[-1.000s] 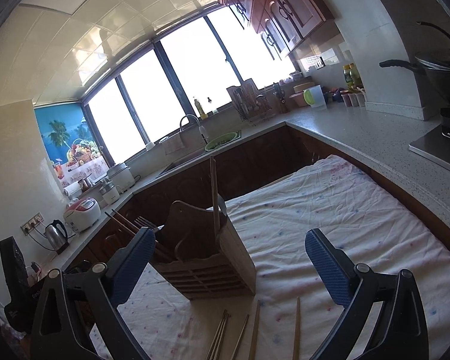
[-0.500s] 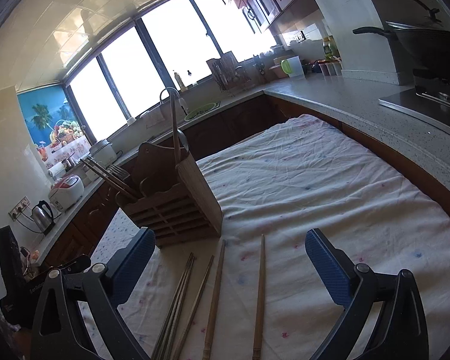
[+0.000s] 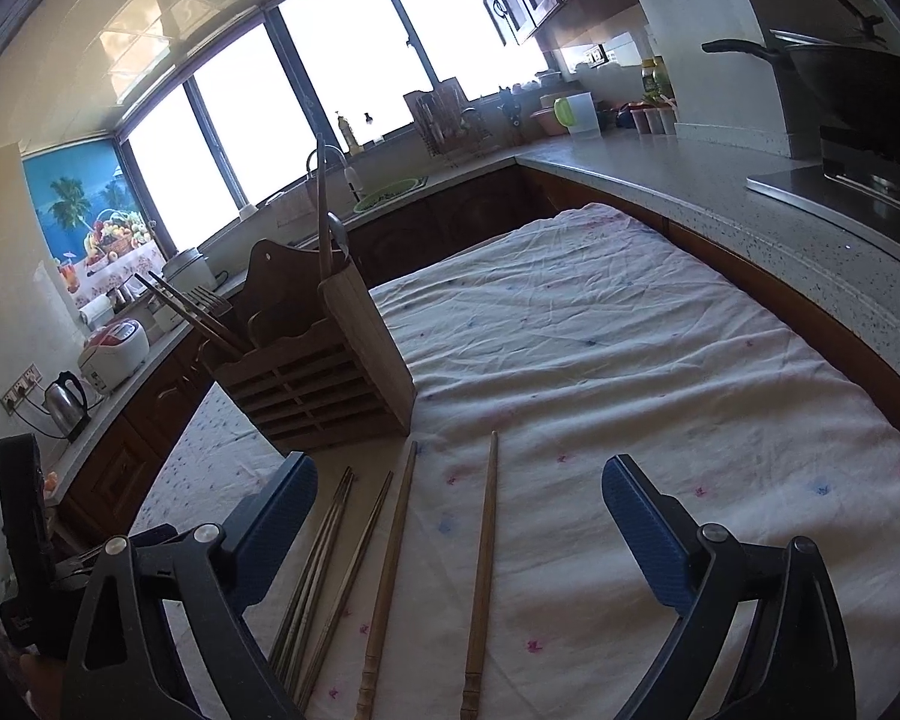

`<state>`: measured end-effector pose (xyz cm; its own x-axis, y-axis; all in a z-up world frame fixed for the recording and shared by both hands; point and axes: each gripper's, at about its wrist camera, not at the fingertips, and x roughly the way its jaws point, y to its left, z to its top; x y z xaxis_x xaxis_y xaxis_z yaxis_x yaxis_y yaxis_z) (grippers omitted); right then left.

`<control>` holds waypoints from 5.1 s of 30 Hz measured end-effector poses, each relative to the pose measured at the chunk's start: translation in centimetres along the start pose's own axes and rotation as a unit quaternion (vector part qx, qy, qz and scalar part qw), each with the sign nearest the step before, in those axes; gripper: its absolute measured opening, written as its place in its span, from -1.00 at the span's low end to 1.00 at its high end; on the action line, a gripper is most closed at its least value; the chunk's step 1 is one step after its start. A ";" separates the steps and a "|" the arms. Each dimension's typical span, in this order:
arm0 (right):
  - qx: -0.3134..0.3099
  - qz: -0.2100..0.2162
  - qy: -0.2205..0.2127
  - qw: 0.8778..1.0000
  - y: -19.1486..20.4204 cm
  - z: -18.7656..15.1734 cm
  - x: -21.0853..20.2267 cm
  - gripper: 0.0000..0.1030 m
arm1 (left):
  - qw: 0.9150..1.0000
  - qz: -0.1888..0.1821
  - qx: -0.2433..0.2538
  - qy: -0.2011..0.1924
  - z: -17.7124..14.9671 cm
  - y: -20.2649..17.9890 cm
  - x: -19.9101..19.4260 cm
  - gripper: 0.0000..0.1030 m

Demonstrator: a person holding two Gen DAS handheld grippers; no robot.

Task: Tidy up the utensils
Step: 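Move both open tools back over the remaining chopsticks on the cloth, then close the left tool on a metal chopstick while the right tool grasps a wooden chopstick, then lift both chopsticks and lower them upright into the caddy slots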

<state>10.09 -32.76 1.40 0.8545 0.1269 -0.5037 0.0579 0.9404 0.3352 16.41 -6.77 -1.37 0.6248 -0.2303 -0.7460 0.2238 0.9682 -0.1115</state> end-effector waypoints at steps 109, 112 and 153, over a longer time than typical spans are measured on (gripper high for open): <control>-0.085 0.084 -0.141 0.983 10.6 15.9 -3.7 -0.90 | 0.964 -0.080 -0.025 -0.253 16.8 3.6 -15.0 -0.93; -0.087 0.081 -0.158 0.980 11.3 17.4 -2.9 -0.90 | 0.961 -0.071 -0.030 -0.266 18.2 3.8 -14.4 -0.92; -0.050 0.052 -0.078 0.994 8.8 13.5 7.1 -0.71 | 0.980 -0.050 -0.071 -0.181 15.3 5.1 -4.0 -0.87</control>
<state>23.64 -27.80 11.53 0.9234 0.1822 -0.3378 -0.0799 0.9522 0.2949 26.53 -2.40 11.10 0.8347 -0.3200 -0.4482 0.2078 0.9367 -0.2818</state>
